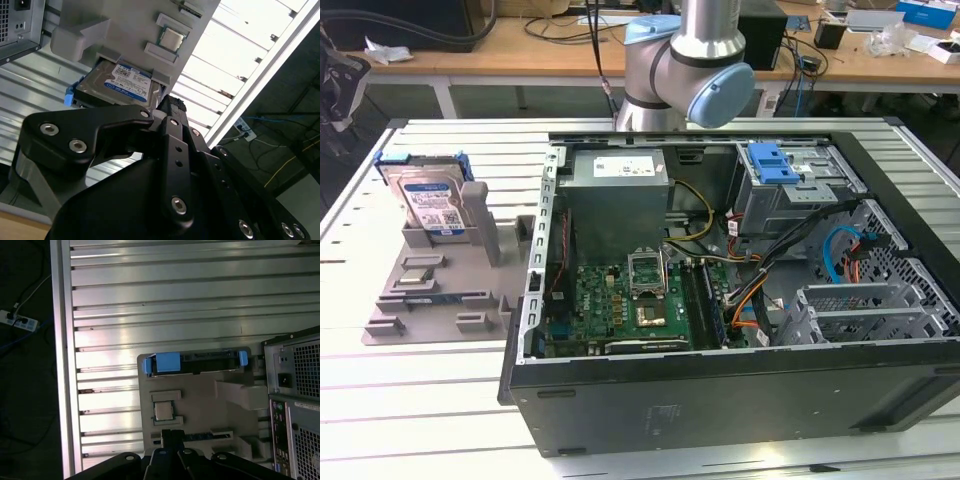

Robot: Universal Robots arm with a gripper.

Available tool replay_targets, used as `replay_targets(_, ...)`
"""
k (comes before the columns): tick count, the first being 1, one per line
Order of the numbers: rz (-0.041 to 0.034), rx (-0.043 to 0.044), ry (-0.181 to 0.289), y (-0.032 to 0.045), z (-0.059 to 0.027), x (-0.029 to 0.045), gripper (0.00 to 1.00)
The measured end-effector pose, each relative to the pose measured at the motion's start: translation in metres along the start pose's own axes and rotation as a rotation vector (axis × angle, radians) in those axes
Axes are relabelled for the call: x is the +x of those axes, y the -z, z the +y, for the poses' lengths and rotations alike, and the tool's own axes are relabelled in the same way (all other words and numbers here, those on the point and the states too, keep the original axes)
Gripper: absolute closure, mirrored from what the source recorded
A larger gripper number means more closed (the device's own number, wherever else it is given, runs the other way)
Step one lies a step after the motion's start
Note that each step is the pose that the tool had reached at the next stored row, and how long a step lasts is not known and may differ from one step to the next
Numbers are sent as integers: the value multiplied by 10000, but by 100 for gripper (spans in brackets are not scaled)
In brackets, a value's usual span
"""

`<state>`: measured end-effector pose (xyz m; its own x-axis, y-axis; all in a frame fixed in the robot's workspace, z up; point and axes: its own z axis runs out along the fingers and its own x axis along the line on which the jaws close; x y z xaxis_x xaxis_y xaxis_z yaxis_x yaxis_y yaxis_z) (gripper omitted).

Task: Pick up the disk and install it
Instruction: 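Reach for the disk, then pick up the disk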

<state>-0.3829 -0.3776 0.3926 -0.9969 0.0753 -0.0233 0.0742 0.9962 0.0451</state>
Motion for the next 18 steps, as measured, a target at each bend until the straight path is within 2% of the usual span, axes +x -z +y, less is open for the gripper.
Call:
replay_targets(9, 0, 0, 0, 0, 0, 2, 89)
replay_targets(11, 22, -11, 474, 1, 0, 4, 89)
replay_targets(12, 45, -23, 1002, 0, 0, 3, 89)
replay_targets(13, 58, -29, 1263, 0, 0, 3, 89)
replay_targets(18, 99, -51, 2189, 0, 0, 2, 89)
